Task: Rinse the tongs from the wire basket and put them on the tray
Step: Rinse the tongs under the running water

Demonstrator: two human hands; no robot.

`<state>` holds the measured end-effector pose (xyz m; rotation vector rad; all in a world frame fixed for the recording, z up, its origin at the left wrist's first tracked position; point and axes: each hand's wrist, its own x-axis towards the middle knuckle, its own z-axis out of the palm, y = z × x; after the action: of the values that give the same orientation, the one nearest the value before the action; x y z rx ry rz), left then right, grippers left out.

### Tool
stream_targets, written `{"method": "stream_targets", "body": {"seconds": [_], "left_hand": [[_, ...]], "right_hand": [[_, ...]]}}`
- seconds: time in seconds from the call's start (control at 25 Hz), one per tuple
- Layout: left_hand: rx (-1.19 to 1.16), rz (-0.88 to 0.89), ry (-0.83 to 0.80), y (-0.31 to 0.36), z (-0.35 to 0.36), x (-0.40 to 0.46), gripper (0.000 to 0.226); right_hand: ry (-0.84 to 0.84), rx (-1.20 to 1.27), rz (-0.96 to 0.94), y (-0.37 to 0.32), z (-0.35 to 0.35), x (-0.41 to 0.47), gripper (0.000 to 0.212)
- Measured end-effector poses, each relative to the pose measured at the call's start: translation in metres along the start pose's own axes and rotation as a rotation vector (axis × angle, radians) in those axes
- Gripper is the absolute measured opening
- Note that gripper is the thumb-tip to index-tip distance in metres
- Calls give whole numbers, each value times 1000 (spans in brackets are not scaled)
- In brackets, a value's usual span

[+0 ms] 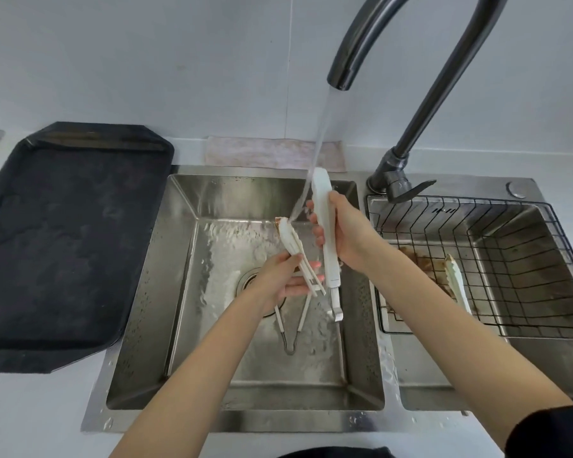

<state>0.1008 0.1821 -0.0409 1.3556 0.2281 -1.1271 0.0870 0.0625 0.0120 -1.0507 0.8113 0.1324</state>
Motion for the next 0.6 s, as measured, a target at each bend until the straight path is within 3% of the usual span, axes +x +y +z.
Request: {"method": "stream_targets", "body": {"seconds": [0.4,0.6], "left_hand": [[-10,-14,-61,5,10,11,26],[-47,-10,-58,6,7,16,23]], "right_hand": [[37,-66,-208,-5,-10,-11,15],[133,-180,-255,1,-17,-2,22]]}}
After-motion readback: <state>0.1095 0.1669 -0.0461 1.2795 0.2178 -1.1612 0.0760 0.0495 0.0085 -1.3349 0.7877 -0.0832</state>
